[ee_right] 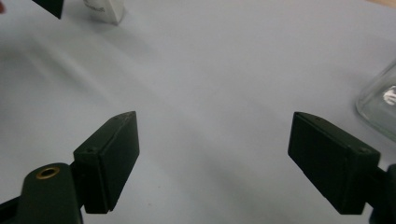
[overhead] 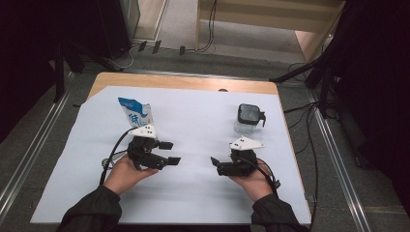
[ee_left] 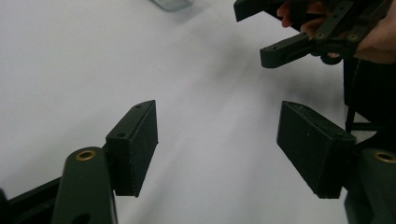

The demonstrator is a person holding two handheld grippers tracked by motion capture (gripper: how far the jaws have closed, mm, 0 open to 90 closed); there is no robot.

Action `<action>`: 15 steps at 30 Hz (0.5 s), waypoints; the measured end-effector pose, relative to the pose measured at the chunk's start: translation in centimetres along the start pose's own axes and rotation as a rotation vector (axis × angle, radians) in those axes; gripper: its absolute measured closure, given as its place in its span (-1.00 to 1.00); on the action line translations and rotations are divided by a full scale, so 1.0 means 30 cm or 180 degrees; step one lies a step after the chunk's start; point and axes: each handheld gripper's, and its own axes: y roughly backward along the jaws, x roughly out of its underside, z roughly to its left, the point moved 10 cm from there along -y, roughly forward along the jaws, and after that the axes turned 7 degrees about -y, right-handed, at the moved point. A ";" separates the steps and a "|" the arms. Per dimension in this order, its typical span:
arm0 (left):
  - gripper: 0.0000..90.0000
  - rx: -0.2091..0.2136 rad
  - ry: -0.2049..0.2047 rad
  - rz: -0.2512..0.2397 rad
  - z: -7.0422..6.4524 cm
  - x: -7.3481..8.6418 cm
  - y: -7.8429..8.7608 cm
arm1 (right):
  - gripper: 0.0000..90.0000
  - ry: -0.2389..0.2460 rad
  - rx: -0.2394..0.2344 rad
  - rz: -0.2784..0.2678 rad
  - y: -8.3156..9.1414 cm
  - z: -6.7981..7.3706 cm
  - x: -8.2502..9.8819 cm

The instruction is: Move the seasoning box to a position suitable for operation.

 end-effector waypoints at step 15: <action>-0.13 -0.0088 -0.0128 0.0291 0.001 0.032 0.035 | -0.43 -0.0212 -0.0127 -0.0149 0.043 0.010 -0.019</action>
